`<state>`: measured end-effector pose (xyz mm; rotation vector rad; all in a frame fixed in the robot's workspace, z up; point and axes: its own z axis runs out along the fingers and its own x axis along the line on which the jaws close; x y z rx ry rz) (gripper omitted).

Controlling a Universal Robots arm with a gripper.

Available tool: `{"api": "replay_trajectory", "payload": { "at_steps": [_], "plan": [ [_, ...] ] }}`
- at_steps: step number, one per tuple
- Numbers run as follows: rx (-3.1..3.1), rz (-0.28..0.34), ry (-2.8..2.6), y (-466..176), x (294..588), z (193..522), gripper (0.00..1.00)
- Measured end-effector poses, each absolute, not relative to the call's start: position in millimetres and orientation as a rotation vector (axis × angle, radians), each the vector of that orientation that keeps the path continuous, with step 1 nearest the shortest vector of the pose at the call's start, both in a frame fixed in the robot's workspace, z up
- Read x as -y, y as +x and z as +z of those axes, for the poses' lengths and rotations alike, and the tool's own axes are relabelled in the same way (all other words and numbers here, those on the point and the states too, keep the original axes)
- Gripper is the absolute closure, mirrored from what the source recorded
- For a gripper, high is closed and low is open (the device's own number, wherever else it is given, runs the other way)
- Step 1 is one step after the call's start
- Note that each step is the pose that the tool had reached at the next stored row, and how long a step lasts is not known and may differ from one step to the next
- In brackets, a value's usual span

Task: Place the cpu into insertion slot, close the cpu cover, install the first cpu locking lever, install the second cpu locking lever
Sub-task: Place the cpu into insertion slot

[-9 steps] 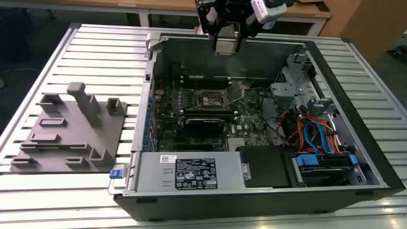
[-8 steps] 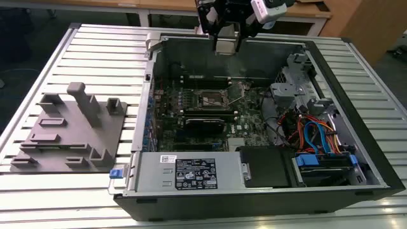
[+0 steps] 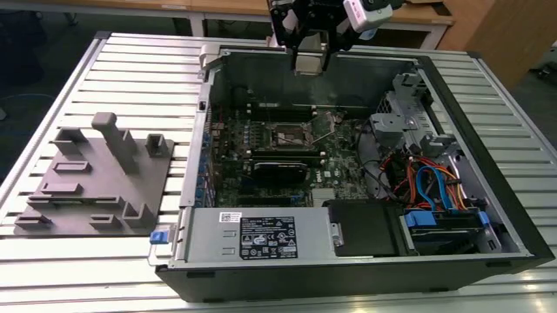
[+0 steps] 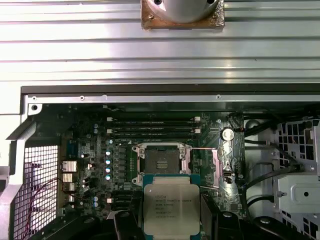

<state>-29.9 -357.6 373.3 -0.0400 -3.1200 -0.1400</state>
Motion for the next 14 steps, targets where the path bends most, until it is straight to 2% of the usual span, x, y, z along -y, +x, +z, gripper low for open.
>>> {"api": "replay_trajectory", "payload": {
  "at_steps": [14],
  "plan": [
    [3.12, -0.14, -0.132, -29.9, 357.6, 373.1, 0.46]
  ]
}}
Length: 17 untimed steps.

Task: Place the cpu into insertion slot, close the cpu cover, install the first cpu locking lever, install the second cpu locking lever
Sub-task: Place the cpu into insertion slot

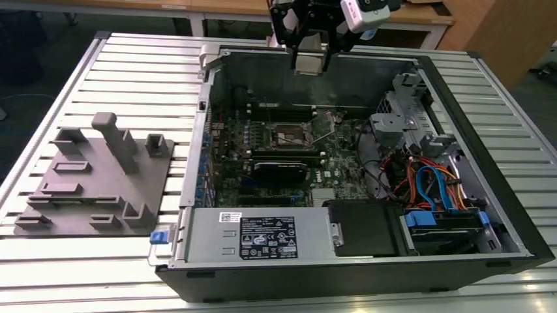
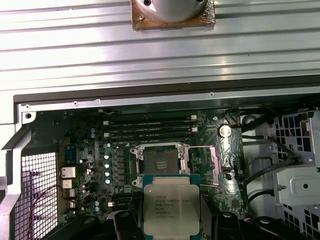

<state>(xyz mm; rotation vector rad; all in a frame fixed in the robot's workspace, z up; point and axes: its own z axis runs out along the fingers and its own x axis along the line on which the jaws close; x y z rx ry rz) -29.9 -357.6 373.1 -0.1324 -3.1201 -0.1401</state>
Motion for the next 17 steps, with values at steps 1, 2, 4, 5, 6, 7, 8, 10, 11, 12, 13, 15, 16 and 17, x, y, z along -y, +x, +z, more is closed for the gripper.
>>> {"api": "replay_trajectory", "payload": {
  "at_steps": [1, 2, 4, 5, 6, 7, 8, 10, 11, 12, 13, 15, 16, 17],
  "plan": [
    [3.12, -0.14, -0.133, -29.9, 357.6, 373.1, 0.46],
    [3.12, -0.14, -0.133, -29.9, 357.6, 373.1, 0.46],
    [3.12, -0.14, -0.133, -29.9, 357.6, 373.1, 0.46],
    [3.12, -0.14, -0.133, -29.9, 357.6, 373.1, 0.46],
    [3.12, -0.14, -0.133, -29.9, 357.6, 373.1, 0.46],
    [3.12, -0.14, -0.133, -29.9, 357.6, 373.1, 0.46],
    [3.12, -0.14, -0.133, -29.9, 357.6, 373.1, 0.46],
    [3.12, -0.14, -0.133, -29.9, 357.6, 373.1, 0.46],
    [3.12, -0.14, -0.133, -29.9, 357.6, 373.1, 0.46],
    [3.12, -0.14, -0.134, -29.9, 357.6, 373.1, 0.46],
    [3.12, -0.14, -0.136, -29.9, 357.6, 373.1, 0.46],
    [3.12, -0.14, -0.149, -29.9, 357.6, 373.1, 0.46],
    [3.12, -0.14, -0.163, -29.9, 357.6, 373.2, 0.46],
    [3.119, -0.14, -0.181, -29.9, 357.6, 373.1, 0.46]
  ]
}}
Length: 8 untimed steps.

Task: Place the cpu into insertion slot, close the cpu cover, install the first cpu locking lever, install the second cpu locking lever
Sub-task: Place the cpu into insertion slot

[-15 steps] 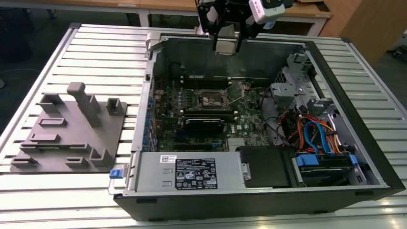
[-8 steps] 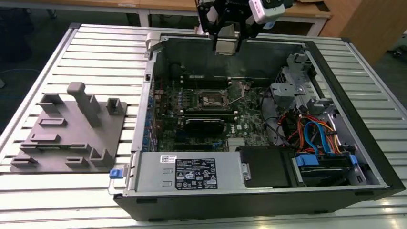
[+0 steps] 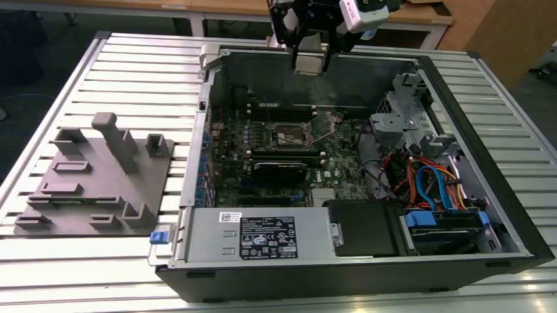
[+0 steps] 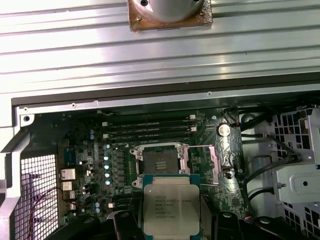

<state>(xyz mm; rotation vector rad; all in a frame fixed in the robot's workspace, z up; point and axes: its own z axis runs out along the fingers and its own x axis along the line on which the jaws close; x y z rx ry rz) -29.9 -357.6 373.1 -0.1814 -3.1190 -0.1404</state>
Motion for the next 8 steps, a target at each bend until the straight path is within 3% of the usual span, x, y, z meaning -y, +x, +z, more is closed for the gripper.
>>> {"api": "replay_trajectory", "payload": {
  "at_steps": [8],
  "plan": [
    [3.112, -0.141, -0.318, -29.9, 357.6, 373.0, 0.46]
  ]
}}
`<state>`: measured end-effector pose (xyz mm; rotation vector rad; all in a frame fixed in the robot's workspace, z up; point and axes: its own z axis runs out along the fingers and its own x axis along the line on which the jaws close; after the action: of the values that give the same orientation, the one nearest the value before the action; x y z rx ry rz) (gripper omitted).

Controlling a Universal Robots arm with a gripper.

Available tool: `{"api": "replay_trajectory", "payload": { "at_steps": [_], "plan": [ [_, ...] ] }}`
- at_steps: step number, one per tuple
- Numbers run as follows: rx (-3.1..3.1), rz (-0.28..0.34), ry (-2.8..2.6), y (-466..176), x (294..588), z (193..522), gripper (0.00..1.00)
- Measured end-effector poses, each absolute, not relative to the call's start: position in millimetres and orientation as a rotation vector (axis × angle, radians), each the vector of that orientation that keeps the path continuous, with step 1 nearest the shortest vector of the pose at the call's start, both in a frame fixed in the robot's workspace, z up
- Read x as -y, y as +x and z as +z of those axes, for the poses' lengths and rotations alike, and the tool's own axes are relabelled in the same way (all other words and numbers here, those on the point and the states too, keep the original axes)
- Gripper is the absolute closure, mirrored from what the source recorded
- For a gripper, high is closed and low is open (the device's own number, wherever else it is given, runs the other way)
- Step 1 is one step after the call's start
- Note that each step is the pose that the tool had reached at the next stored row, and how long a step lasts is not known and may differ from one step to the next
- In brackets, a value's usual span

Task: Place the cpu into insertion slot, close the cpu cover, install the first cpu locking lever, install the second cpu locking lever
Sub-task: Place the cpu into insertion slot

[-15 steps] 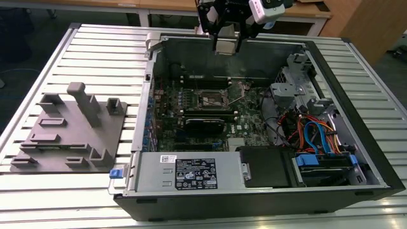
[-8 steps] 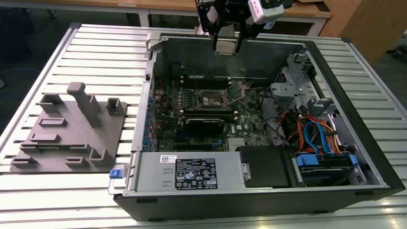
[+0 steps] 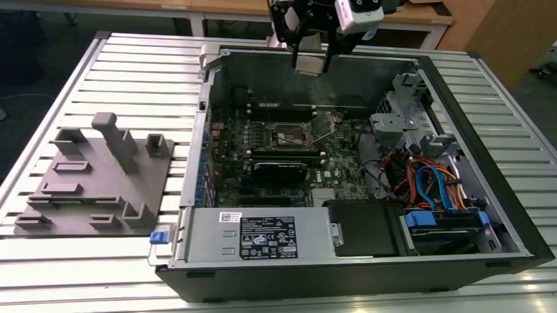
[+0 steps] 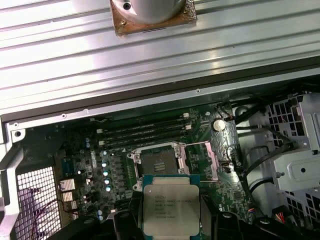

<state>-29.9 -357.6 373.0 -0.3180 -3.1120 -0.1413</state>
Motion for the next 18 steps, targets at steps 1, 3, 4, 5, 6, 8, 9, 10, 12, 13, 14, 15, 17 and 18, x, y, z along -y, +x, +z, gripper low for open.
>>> {"api": "replay_trajectory", "payload": {
  "at_steps": [1, 3, 4, 5, 6, 8, 9, 10, 12, 13, 14, 15, 17, 18],
  "plan": [
    [3.112, -0.141, -0.318, -29.9, 357.6, 373.0, 0.46],
    [3.112, -0.141, -0.318, -29.9, 357.6, 373.0, 0.46],
    [3.112, -0.141, -0.318, -29.9, 357.6, 373.0, 0.46],
    [3.112, -0.141, -0.318, -29.9, 357.6, 373.0, 0.46],
    [3.112, -0.141, -0.318, -29.9, 357.6, 373.0, 0.46],
    [3.112, -0.141, -0.318, -29.9, 357.6, 373.0, 0.46],
    [3.112, -0.141, -0.318, -29.9, 357.6, 373.0, 0.46],
    [3.112, -0.141, -0.318, -29.9, 357.6, 373.0, 0.46],
    [3.112, -0.141, -0.319, -29.9, 357.6, 373.0, 0.46],
    [3.112, -0.141, -0.322, -29.9, 357.6, 373.0, 0.46],
    [3.111, -0.141, -0.329, -29.9, 357.6, 373.0, 0.46],
    [3.11, -0.142, -0.343, -29.9, 357.6, 373.0, 0.46],
    [3.106, -0.142, -0.393, -29.9, 357.6, 373.0, 0.46],
    [3.103, -0.142, -0.421, -29.9, 357.6, 372.9, 0.46]
  ]
}}
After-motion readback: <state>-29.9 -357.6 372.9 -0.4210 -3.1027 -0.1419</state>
